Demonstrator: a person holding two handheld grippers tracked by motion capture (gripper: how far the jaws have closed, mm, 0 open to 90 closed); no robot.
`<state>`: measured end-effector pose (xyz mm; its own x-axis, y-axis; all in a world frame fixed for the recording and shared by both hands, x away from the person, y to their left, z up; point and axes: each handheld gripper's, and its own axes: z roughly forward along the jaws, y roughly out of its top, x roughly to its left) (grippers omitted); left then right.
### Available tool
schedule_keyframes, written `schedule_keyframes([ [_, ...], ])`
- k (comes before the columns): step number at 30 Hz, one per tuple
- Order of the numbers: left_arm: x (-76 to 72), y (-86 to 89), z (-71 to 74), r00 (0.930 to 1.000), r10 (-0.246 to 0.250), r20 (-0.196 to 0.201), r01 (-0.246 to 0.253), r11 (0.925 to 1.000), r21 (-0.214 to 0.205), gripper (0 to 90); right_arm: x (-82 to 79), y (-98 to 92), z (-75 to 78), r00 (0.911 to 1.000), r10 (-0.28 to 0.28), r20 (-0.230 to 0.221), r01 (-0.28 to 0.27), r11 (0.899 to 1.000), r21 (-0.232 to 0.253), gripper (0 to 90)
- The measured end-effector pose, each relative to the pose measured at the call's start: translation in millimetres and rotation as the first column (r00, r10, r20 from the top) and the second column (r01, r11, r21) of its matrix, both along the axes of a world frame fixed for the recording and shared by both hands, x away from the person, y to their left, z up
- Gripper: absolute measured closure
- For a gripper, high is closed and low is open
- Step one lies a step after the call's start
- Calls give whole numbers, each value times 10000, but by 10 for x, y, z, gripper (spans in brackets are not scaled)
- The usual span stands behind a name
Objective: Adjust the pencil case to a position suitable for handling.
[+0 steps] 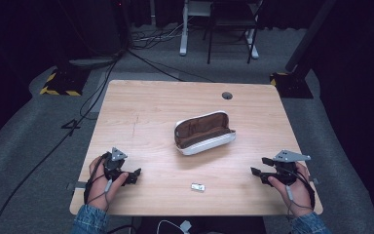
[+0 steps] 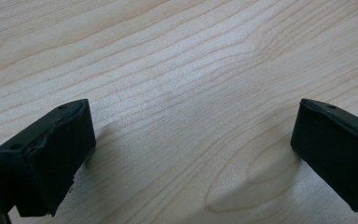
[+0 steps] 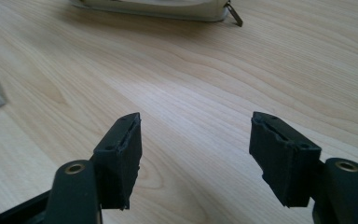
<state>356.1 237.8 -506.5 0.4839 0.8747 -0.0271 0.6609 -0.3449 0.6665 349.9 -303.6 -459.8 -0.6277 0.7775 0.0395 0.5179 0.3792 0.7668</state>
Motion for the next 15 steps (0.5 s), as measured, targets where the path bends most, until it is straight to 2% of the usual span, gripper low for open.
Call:
schedule_keyframes([
  [8, 21, -14, 0, 10000, -62, -20, 62, 10000, 0, 1, -129, 149, 128, 9994, 290, 178, -291, 9996, 67, 352],
  [15, 38, -28, 0, 9999, -102, -20, 102, 9999, 4, 1, -216, 271, 181, 9984, 535, 204, -537, 9985, 68, 354],
])
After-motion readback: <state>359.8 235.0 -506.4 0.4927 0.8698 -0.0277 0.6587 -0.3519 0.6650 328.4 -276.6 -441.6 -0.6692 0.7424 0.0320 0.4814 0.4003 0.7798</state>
